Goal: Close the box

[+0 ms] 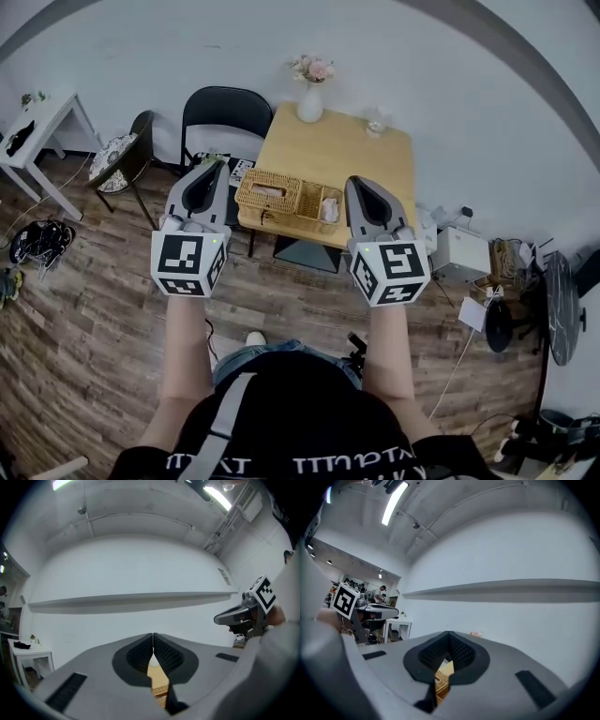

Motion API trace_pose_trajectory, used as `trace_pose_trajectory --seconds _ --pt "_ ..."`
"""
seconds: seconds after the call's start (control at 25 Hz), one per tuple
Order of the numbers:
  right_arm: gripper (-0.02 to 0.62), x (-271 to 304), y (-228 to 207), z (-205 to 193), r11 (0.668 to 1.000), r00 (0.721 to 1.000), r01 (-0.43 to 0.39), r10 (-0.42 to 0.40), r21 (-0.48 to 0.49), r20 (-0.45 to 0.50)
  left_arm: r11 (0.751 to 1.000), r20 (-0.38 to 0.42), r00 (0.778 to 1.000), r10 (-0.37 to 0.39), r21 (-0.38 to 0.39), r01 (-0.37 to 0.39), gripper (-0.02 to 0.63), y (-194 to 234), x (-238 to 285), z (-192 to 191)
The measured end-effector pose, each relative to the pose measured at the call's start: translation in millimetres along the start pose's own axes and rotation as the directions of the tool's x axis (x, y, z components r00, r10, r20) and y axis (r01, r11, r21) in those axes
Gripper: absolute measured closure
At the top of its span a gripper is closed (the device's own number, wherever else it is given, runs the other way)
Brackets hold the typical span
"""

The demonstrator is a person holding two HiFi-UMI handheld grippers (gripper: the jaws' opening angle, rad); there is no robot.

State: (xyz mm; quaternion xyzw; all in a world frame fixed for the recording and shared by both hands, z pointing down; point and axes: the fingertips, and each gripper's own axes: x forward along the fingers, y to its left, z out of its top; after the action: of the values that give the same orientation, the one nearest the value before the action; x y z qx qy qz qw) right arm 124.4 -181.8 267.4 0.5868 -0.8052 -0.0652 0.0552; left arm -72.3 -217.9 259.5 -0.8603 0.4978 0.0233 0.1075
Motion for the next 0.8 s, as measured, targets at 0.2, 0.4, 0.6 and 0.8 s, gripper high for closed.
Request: trace_pose_trajectory --seconds 0.2,0.4,0.6,0.8 --pt "0.58 -10 -10 4 1.0 1.0 0.019 -0.019 -0.023 -0.003 1.0 0.011 1.0 -0.001 0.027 0.0 0.592 -7 0 8" --pt "0.581 -9 -18 9 0.998 1.0 0.027 -0.027 -0.052 0.013 1.0 0.026 1.0 0.012 0.013 -0.012 0.592 -1 5 15" --pt "0.58 -16 -26 13 0.996 0.998 0.049 -0.047 -0.068 0.038 1.0 0.034 0.999 0.021 0.018 -0.022 0.592 0 3 19" --pt "0.581 -15 -32 11 0.996 0.998 0.059 -0.056 -0.074 0.038 1.0 0.032 0.999 0.012 0.027 -0.013 0.592 -4 10 20"
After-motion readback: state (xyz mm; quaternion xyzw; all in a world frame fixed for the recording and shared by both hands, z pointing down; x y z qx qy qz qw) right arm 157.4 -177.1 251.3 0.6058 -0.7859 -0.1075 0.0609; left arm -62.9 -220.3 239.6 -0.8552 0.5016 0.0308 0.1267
